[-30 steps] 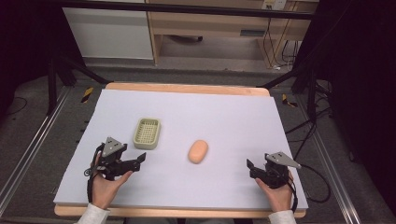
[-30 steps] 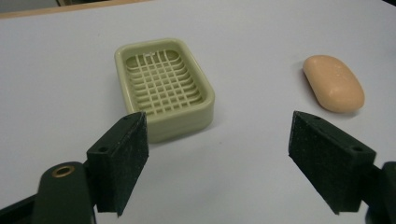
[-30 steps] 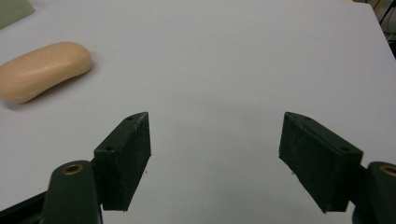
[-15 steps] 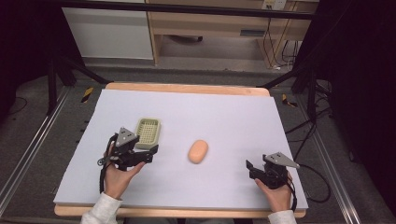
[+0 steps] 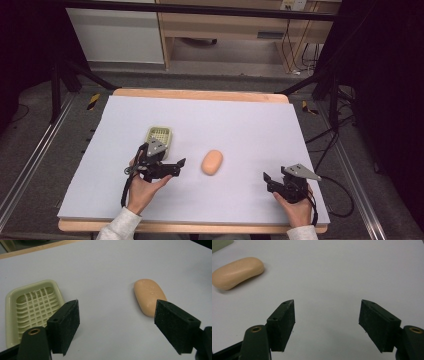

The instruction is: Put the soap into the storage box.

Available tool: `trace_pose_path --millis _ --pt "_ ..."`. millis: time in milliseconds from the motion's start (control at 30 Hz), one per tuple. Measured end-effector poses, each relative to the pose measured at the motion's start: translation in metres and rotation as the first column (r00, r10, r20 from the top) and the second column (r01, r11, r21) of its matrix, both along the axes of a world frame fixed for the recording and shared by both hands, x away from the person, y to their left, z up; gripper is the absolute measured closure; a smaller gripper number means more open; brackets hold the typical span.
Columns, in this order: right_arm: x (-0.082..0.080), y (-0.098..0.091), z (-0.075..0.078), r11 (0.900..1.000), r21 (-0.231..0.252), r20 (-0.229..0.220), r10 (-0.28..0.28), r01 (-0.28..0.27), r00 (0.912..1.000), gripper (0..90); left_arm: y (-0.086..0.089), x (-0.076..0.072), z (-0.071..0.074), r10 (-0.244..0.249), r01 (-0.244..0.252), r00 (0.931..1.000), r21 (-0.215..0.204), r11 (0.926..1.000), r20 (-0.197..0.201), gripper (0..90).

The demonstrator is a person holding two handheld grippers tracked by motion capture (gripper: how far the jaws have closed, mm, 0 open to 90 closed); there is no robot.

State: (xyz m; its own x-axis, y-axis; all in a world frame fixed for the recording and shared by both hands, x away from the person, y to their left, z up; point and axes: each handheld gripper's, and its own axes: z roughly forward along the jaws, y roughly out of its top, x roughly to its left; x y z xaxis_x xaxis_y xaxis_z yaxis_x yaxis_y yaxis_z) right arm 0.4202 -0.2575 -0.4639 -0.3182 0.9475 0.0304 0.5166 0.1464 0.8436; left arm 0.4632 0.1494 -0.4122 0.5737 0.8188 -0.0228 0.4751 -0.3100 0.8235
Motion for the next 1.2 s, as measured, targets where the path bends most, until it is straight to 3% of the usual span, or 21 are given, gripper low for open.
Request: trace_pose_path --millis 400,567,1200 --pt "0.001 0.002 -0.001 1.0000 0.000 -0.016 0.006 -0.006 0.9998 30.3 -0.021 0.014 -0.005 -0.009 0.009 0.9996 0.009 0.9999 -0.027 21.0" --pt "0.002 0.001 -0.002 1.0000 -0.005 -0.015 0.006 -0.006 0.9999 30.3 -0.033 0.020 -0.004 -0.019 0.018 0.9992 -0.009 0.9998 -0.034 21.3" --pt "0.002 0.001 -0.002 0.9999 -0.010 -0.019 0.008 -0.008 0.9998 30.4 -0.063 0.033 -0.008 -0.056 0.055 0.9964 -0.015 0.9984 -0.064 22.5"
